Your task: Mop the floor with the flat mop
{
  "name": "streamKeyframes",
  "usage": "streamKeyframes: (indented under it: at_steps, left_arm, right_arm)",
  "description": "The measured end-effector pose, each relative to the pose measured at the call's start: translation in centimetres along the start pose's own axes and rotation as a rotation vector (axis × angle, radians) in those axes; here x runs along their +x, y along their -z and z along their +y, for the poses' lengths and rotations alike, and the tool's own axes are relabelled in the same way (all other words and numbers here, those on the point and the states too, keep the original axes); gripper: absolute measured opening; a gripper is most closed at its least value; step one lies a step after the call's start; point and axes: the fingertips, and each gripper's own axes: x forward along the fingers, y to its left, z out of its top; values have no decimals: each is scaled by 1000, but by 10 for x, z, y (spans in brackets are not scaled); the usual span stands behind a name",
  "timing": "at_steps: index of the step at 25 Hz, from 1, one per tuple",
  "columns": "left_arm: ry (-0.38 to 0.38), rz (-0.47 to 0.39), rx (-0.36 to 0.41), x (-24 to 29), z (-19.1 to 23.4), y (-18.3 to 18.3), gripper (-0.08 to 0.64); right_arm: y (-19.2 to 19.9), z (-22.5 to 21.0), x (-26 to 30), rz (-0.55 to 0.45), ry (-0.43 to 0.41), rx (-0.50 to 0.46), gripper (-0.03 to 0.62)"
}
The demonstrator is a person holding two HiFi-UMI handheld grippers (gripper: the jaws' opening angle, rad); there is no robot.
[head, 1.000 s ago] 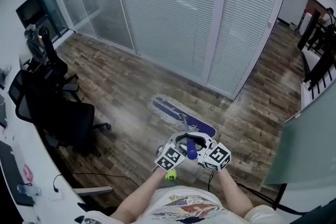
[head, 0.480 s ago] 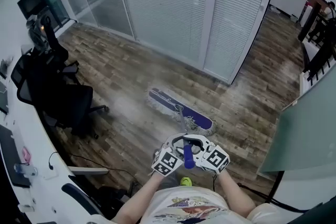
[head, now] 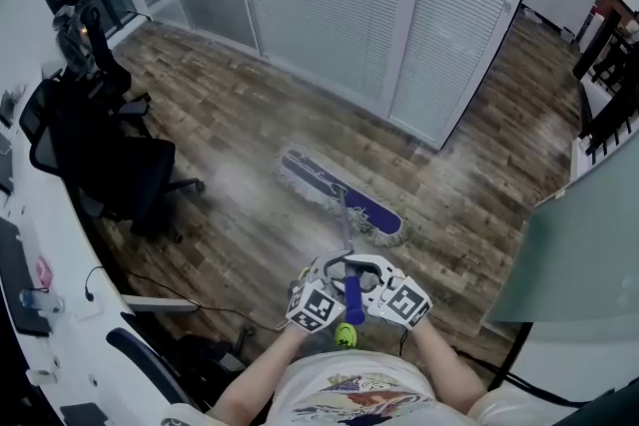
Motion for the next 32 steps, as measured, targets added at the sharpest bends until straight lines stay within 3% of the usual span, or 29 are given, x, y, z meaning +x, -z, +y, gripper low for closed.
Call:
streamKeyframes:
  at_steps: [8, 27, 32]
  left_arm:
    - [1, -10, -22, 23, 47, 8, 137]
    - [147, -26, -28, 68, 279, 10, 140]
    - [166, -30, -35, 86, 315, 14, 141]
  right_arm:
    - [4, -44, 29, 25, 7, 6, 164]
    - [-41, -223, 188, 28, 123, 35, 169]
    - [-42, -259, 209, 35, 144, 44, 170]
